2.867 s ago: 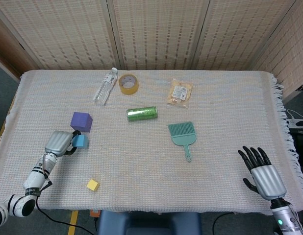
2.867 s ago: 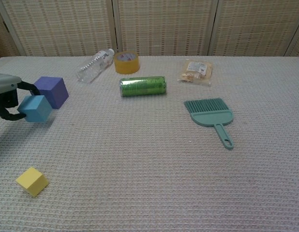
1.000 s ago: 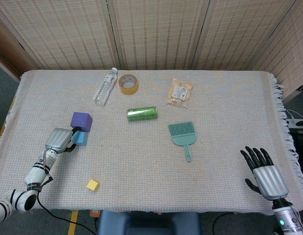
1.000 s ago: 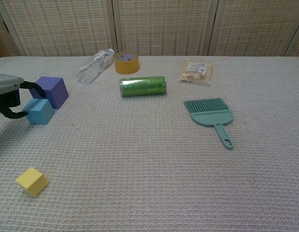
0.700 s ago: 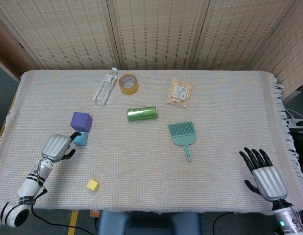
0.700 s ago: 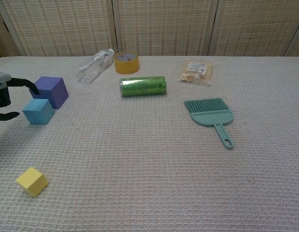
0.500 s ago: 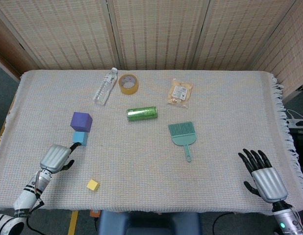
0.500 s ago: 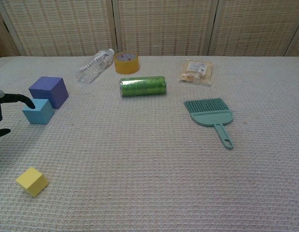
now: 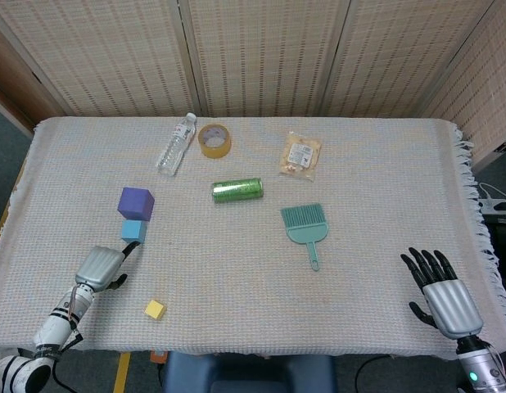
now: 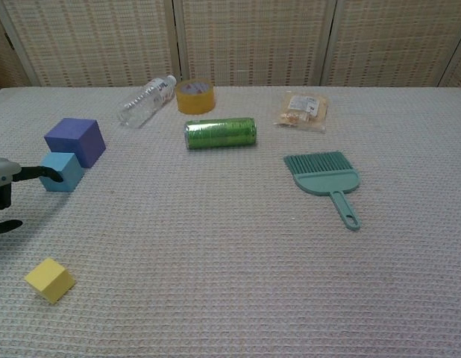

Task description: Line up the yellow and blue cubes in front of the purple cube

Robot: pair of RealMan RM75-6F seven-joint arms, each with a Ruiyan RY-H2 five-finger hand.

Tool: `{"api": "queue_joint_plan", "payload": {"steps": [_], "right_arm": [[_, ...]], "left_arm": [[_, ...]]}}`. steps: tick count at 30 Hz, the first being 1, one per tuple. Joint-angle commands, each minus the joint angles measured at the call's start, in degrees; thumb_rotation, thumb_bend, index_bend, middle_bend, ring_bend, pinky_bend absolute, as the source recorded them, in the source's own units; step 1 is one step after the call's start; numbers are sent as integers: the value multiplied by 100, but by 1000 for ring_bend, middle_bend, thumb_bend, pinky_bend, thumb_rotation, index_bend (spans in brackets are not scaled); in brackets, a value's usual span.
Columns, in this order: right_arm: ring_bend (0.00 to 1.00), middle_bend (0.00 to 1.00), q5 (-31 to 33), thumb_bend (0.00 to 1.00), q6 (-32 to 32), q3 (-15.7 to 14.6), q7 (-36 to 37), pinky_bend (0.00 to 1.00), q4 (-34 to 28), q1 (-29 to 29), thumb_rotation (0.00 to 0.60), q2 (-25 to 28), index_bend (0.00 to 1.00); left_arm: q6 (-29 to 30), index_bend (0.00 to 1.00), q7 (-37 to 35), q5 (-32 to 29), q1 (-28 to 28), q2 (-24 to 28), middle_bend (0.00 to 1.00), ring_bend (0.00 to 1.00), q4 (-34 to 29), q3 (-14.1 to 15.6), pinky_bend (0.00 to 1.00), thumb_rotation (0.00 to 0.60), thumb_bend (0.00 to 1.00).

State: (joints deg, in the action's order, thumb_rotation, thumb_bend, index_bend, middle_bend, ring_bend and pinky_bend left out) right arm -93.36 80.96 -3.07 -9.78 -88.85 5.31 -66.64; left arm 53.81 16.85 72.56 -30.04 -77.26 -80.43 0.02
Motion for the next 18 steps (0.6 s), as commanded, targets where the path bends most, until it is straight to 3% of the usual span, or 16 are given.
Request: {"api": "queue_joint_plan", "payload": {"steps": [1, 18], "right_arm": [[0, 0, 6, 26, 2, 6, -13, 0, -2, -1, 600, -8, 0], [0, 0, 82, 26, -47, 37, -110, 0, -7, 6, 600, -51, 0]], "left_arm": [[-58, 153, 1, -71, -16, -24, 1000, 1000, 68, -24, 1000, 600, 378], [-467, 183, -219, -417, -144, -286, 1000, 1000, 745, -166, 1000, 600, 378]]}}
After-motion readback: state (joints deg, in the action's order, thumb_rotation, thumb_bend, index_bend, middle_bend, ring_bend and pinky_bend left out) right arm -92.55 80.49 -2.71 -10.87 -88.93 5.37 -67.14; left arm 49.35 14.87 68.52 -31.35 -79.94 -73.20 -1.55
